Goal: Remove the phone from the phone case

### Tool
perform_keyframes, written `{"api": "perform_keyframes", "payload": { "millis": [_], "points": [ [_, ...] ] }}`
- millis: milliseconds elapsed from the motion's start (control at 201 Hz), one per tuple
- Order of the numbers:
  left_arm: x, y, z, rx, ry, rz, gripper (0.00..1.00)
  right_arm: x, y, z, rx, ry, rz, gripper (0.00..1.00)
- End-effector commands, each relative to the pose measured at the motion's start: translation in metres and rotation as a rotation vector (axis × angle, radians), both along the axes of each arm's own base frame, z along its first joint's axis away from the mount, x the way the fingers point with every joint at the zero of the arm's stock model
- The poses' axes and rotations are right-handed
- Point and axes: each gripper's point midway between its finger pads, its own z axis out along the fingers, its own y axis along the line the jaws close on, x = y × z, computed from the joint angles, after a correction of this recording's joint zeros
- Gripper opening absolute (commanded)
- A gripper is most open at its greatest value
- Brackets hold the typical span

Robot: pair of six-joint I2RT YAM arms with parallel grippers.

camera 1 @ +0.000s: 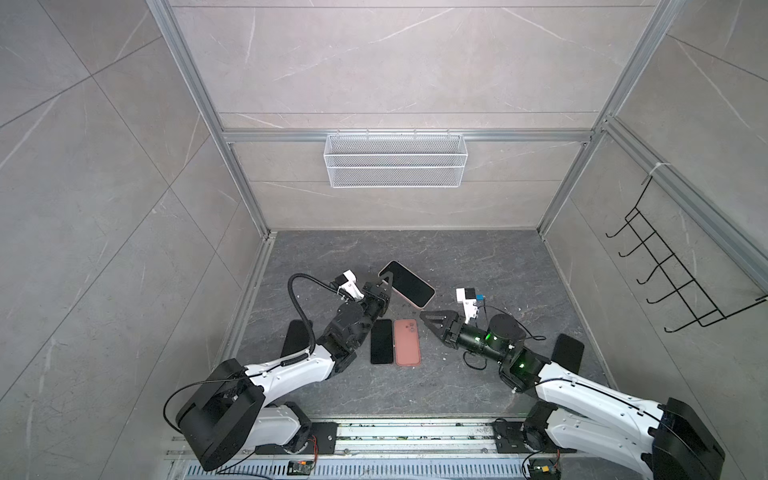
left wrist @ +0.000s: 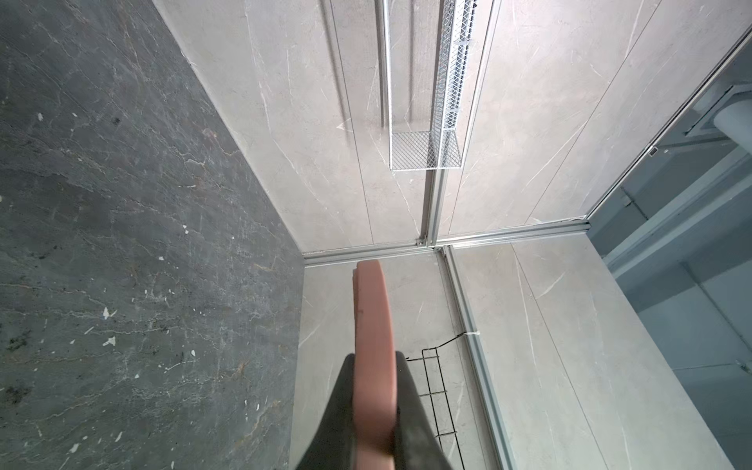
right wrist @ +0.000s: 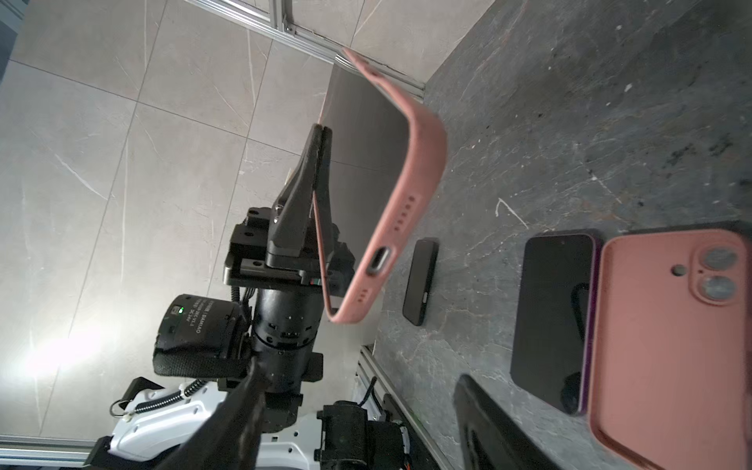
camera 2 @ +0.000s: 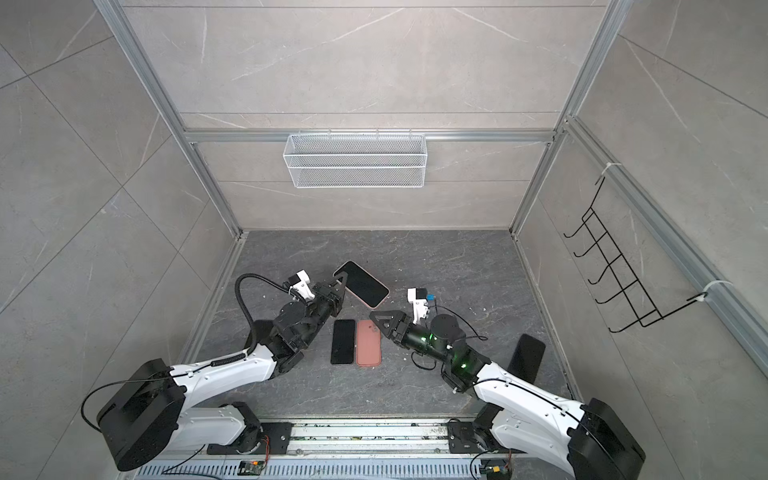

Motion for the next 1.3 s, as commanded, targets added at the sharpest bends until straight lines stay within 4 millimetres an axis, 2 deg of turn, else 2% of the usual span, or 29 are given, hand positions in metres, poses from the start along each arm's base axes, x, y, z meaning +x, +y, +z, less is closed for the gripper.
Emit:
{"api": "perform_keyframes", "payload": {
  "millis": [0,682,916,1001,1091,1295],
  "points": [
    [-0.002,0.005,0.036,-0.160,-0.079,0.010,0.00,0.003,0.002,0.018,0.082,-0.053,-0.011,0.70],
    [-0.007,0.004,0.029,-0.170,-0.072,0.001,0.00,0.011,0.006,0.021,0.137,-0.069,-0.029,0.30],
    [-0.005,0.000,0.025,-0.159,-0.030,-0.011,0.00,0.004,0.006,0.016,0.126,-0.086,0.002,0.13],
    [-0.004,-0.003,0.022,-0.138,0.013,-0.016,0.00,-0.001,0.007,0.010,0.090,-0.098,0.027,0.05],
    [-0.003,-0.004,0.018,-0.131,0.055,-0.018,0.00,-0.008,0.010,0.006,0.041,-0.127,0.071,0.04],
    [-0.001,-0.008,0.023,-0.103,0.103,-0.044,0.00,-0.020,0.019,-0.030,-0.282,-0.223,0.159,0.01]
  ]
}}
